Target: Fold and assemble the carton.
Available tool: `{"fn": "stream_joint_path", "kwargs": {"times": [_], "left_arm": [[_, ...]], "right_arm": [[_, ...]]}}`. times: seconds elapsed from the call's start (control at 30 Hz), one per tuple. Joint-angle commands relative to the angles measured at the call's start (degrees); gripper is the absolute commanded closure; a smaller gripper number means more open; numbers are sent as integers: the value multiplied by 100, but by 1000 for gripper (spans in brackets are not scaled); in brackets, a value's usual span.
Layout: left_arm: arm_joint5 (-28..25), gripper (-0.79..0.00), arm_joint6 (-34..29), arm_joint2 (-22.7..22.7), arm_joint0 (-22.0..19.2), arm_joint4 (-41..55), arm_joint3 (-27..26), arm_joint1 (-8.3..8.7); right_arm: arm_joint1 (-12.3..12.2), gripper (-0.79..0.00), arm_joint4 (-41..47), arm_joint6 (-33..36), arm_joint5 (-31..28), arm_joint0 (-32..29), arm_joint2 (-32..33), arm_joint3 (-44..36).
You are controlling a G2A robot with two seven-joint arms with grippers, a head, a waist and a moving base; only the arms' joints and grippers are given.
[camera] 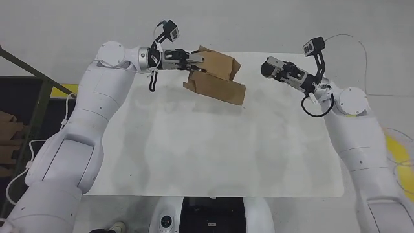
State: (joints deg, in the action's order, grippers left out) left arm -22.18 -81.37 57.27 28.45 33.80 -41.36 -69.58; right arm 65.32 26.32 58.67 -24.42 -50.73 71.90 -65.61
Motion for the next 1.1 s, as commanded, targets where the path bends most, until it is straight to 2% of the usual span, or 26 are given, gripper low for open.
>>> {"fn": "stream_joint_path", "kwargs": {"times": [0.0, 0.1, 0.27, 0.93, 1.07], "left_arm": [[-4, 0, 9, 17, 22, -11, -14, 7], [0, 0, 20, 39, 58, -1, -32, 12], [-6, 0, 1, 70, 96, 61, -78, 9], [114, 0, -187, -48, 244, 241, -296, -80], [132, 0, -204, -91, 258, 250, -321, -106]], "right_arm": [[-9, -419, 54, 123, 61, -23, 7, -102], [-5, -425, 199, 376, 240, -96, -77, -294], [49, -416, 192, 372, 424, -162, -366, -402], [272, -425, 599, 403, 598, 157, -1017, -96], [314, -391, 724, 392, 633, 182, -1095, -33]]}}
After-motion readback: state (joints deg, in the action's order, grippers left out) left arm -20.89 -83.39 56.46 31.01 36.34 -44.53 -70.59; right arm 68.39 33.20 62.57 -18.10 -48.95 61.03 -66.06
